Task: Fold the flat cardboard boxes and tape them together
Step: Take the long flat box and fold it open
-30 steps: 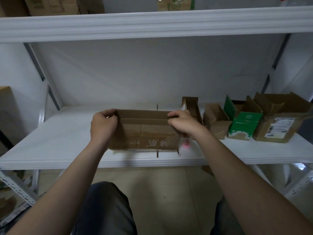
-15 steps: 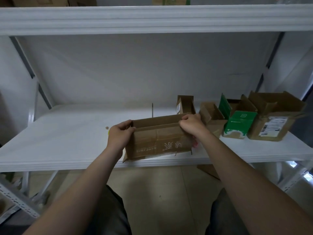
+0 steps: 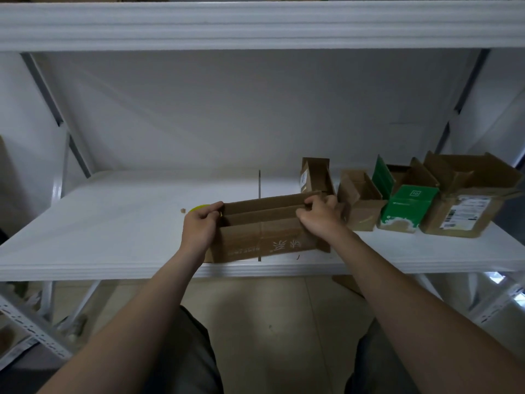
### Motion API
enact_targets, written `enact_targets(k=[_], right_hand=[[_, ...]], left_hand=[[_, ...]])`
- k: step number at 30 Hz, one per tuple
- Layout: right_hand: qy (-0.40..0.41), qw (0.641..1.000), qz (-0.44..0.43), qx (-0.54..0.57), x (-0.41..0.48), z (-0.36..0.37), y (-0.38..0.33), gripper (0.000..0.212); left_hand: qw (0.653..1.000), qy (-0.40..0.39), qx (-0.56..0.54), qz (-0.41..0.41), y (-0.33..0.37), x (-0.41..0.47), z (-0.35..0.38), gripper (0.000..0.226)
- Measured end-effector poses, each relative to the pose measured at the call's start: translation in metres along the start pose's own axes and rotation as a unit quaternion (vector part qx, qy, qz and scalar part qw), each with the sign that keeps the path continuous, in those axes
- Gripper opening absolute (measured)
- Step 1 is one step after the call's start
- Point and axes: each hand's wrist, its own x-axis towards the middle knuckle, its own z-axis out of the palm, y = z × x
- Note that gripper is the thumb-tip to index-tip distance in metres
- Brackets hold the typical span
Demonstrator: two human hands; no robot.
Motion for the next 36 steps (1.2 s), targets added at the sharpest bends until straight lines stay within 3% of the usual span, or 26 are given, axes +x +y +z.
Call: enact_targets(k=[4,6,8,12,16,20,24,27,32,36], right_hand=[[0.042,0.992,-0.071,-0.095,-0.004,-0.002,-0.004,0.021],[0.063,0.984,-0.104,-0.134,-0.008,-0.001,-0.007,0.019],[0.046,0.977,-0.119,-0.171,-0.011,0.001,-0.011,0.031],[-0.072,0.979,-0.093,-0.167,-0.017,0.006,-0.016,0.062],[-0.102,0.975,-0.096,-0.171,-0.017,0.008,-0.009,0.066],[-0.110,0.970,-0.104,-0.188,-0.019,0.010,-0.006,0.054],[-0.055,0.930,-0.207,-0.298,-0.021,0.010,-0.017,0.045],[-0.071,0.912,-0.251,-0.316,-0.021,0.018,-0.040,0.044],[-0.147,0.930,-0.233,-0.245,-0.018,0.028,-0.064,0.020],[-0.171,0.934,-0.225,-0.219,-0.025,0.036,-0.052,0.017]], left_hand=[[0.999,-0.016,0.045,0.019,-0.004,0.006,-0.003,0.038],[0.995,-0.041,0.087,0.022,0.000,0.011,-0.004,0.046],[0.993,-0.052,0.109,0.008,0.006,0.016,-0.005,0.047],[0.989,-0.046,0.139,-0.029,0.006,0.033,-0.008,0.033],[0.989,-0.060,0.132,-0.042,0.001,0.038,-0.009,0.028],[0.983,-0.088,0.151,-0.062,0.004,0.035,-0.007,0.041],[0.971,-0.097,0.199,-0.087,0.005,0.038,-0.015,0.060],[0.971,-0.096,0.186,-0.117,0.010,0.040,-0.021,0.065],[0.976,-0.111,0.149,-0.116,0.019,0.038,-0.023,0.067],[0.967,-0.173,0.154,-0.104,0.019,0.035,-0.020,0.061]])
